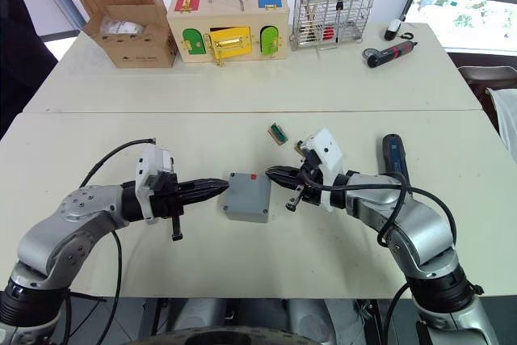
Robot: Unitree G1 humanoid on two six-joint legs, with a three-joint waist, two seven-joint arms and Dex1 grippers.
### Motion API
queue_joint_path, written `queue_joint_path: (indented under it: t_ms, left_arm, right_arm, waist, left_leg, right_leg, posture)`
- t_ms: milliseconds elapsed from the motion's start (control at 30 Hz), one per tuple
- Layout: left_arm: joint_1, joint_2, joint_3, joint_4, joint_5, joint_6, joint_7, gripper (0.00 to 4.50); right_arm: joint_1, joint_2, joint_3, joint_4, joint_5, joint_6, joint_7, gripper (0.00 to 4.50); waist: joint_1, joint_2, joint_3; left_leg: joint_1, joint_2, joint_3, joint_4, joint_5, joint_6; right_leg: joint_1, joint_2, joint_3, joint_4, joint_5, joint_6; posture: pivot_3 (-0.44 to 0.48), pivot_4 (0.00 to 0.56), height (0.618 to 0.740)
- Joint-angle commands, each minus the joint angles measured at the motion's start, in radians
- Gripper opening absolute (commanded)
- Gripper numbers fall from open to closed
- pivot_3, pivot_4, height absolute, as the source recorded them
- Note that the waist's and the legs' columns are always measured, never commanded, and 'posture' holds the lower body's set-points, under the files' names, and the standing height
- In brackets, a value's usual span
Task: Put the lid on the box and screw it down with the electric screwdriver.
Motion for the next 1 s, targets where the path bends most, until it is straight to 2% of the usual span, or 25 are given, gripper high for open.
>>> queue_joint_path:
  t_ms: [33, 967, 1000]
  left_arm:
    - [-0.005, 0.006, 0.001, -0.028, 0.001, -0.022, -0.004, 0.00]
    - [-0.026, 0.012, -0.002, -0.028, -0.008, -0.013, -0.007, 0.00]
    - [-0.030, 0.011, -0.002, -0.030, -0.012, -0.009, -0.005, 0.00]
  right_arm:
    - [-0.005, -0.006, -0.002, -0.007, 0.003, 0.002, 0.000, 0.06]
    - [-0.008, -0.012, 0.032, -0.005, -0.016, -0.008, 0.010, 0.06]
    - [-0.009, -0.013, 0.033, -0.005, -0.020, -0.011, 0.011, 0.61]
  waist:
    - [0.000, 0.000, 0.000]
    - [0.000, 0.000, 0.000]
    - [0.000, 0.000, 0.000]
  left_leg:
    - [0.000, 0.000, 0.000, 0.000, 0.000, 0.000]
    - [0.000, 0.000, 0.000, 0.000, 0.000, 0.000]
    - [0.000, 0.000, 0.000, 0.000, 0.000, 0.000]
  right_leg:
    - [0.000, 0.000, 0.000, 0.000, 0.000, 0.000]
    - [0.000, 0.000, 0.000, 0.000, 0.000, 0.000]
    - [0.000, 0.000, 0.000, 0.000, 0.000, 0.000]
  posture:
    - [0.000, 0.150, 0.740]
    - [0.000, 0.150, 0.740]
    - [0.000, 0.150, 0.740]
